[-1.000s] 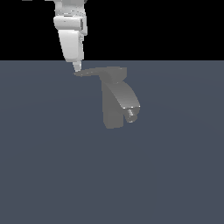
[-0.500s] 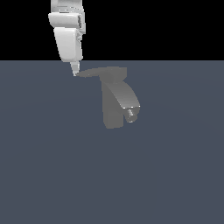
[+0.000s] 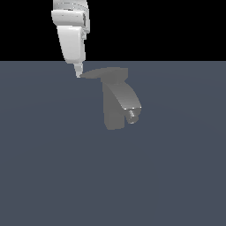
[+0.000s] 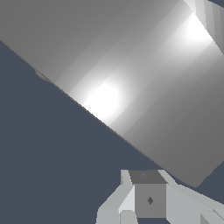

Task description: Turn on the faucet by rotating a designated handle.

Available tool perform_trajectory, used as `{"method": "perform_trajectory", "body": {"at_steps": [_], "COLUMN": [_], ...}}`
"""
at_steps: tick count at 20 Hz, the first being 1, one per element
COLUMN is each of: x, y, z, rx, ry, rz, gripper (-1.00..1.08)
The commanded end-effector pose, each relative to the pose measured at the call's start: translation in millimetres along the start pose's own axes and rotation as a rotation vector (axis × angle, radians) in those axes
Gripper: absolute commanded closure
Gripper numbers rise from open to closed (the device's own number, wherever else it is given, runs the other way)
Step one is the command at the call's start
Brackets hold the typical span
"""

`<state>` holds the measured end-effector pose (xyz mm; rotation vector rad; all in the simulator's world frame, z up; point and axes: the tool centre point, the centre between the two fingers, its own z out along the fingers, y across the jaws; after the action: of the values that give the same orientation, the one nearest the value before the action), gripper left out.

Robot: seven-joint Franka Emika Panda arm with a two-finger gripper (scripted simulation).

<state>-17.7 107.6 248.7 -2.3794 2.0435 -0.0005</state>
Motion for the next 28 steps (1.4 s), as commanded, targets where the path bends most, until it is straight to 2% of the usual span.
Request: {"method": "perform_trajectory", "body": {"at_steps": [1, 22, 24, 28], "x": [13, 60, 53, 78], "y": [8, 66, 62, 64], "z": [0, -1, 0, 0], "rx": [-0.002, -0.004, -0.003, -0.003], "ry": [0.003, 0.003, 0.002, 0.002], "rz": [0.012, 0.012, 0.003, 0.005], "gripper": [1.08, 1.08, 1.08, 1.08]}}
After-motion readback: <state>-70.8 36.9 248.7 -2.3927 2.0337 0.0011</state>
